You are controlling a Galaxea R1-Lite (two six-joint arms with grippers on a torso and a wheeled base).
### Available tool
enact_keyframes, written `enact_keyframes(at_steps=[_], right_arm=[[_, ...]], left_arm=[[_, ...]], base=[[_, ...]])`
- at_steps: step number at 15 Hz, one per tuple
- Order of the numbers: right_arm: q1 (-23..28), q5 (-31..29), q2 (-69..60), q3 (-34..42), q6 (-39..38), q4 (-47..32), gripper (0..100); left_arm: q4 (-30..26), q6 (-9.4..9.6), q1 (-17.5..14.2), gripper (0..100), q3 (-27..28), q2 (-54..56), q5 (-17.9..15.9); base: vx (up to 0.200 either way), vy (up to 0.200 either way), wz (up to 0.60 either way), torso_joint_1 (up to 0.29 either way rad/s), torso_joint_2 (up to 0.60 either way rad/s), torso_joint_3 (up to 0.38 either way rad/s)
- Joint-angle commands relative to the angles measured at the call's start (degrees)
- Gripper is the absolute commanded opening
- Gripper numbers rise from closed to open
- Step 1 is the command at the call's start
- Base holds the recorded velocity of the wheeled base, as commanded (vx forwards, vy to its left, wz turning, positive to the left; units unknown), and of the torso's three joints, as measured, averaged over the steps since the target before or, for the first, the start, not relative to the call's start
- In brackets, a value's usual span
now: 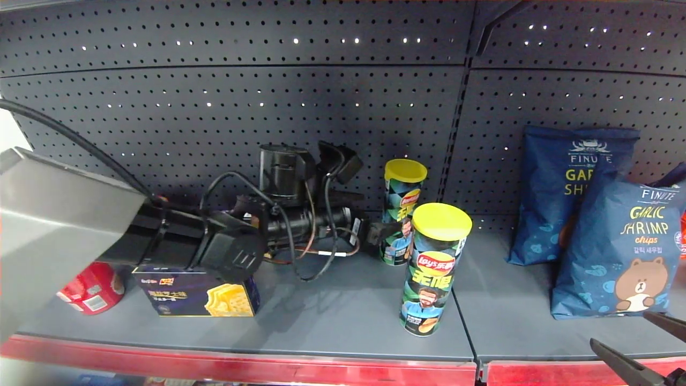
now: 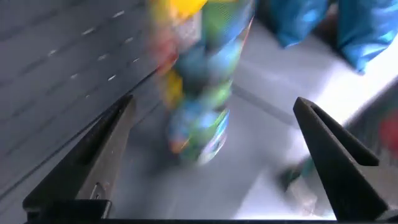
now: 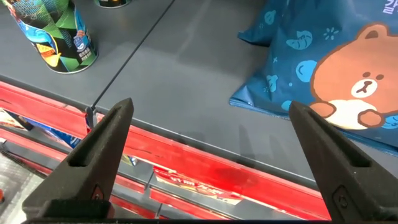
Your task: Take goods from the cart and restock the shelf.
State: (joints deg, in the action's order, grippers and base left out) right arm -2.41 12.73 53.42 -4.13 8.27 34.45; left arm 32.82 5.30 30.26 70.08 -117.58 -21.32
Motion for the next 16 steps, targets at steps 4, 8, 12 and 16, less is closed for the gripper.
enact_keyframes(at_steps=[4,8,12,16], right_arm=[[0.13,-0.16,1.07,-0.17,0.26,0.00,100],[0.57,-0.33,1.25,0.00,0.26,-0.09,100],[0.83,-0.25,2.04,-0.26,0.17,-0.09,100],[0.92,-0.25,2.04,-0.26,0.17,0.00,100]], left_arm=[[6.65,0.15,-3.63,100,-14.89,8.15,7.00],[5.94,0.23,-1.34,100,-12.25,3.41,20.09],[5.68,0.15,0.33,100,-11.55,0.07,26.24],[3.75,0.15,0.94,100,-8.03,-3.27,26.33]], base=[[0.000,0.000,0.00,0.000,0.00,0.000],[0.000,0.000,0.00,0.000,0.00,0.000],[0.000,0.000,0.00,0.000,0.00,0.000],[0.000,0.000,0.00,0.000,0.00,0.000]])
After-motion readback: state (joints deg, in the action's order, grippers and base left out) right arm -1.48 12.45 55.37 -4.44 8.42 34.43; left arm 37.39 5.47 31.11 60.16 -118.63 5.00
